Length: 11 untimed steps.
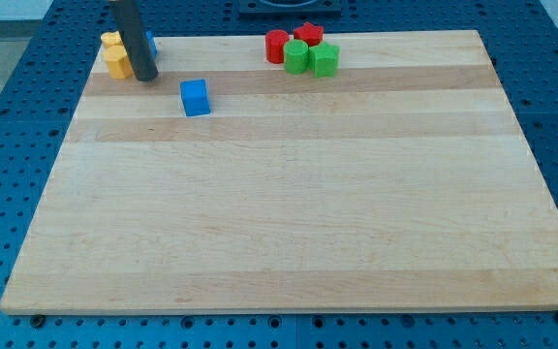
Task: Slide the cube closer to the triangle
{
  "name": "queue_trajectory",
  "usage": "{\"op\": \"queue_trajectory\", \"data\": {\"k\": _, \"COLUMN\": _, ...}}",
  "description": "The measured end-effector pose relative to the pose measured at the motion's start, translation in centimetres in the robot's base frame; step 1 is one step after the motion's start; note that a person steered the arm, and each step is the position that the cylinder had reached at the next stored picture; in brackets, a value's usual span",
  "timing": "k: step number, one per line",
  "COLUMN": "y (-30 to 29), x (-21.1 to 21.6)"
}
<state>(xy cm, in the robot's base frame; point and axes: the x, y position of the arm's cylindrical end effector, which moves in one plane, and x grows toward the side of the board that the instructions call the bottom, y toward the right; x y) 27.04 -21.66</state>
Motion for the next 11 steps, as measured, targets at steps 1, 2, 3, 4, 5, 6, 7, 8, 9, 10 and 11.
{"op": "queue_trajectory", "data": {"k": 1, "y": -0.7, "x": -0.3}}
{"op": "queue_trajectory", "data": {"k": 2, "y": -0.9, "x": 3.3}}
{"op": "queue_trajectory", "data": {"k": 3, "y": -0.5, "x": 8.3}}
{"op": "queue_trajectory", "data": {"k": 4, "y": 4.0, "x": 11.5}}
{"op": "queue_trajectory", "data": {"k": 5, "y": 10.4, "x": 11.5}}
{"op": "queue_trajectory", "data": {"k": 6, "y": 10.3, "x": 8.3}}
{"op": "queue_trajectory", "data": {"k": 7, "y": 7.1, "x": 4.0}}
{"op": "queue_trajectory", "data": {"k": 8, "y": 6.0, "x": 2.2}}
{"op": "queue_trajectory", "data": {"k": 9, "y": 7.4, "x": 2.0}}
{"op": "queue_trajectory", "data": {"k": 10, "y": 7.5, "x": -0.1}}
{"op": "queue_trajectory", "data": {"k": 11, "y": 6.7, "x": -0.8}}
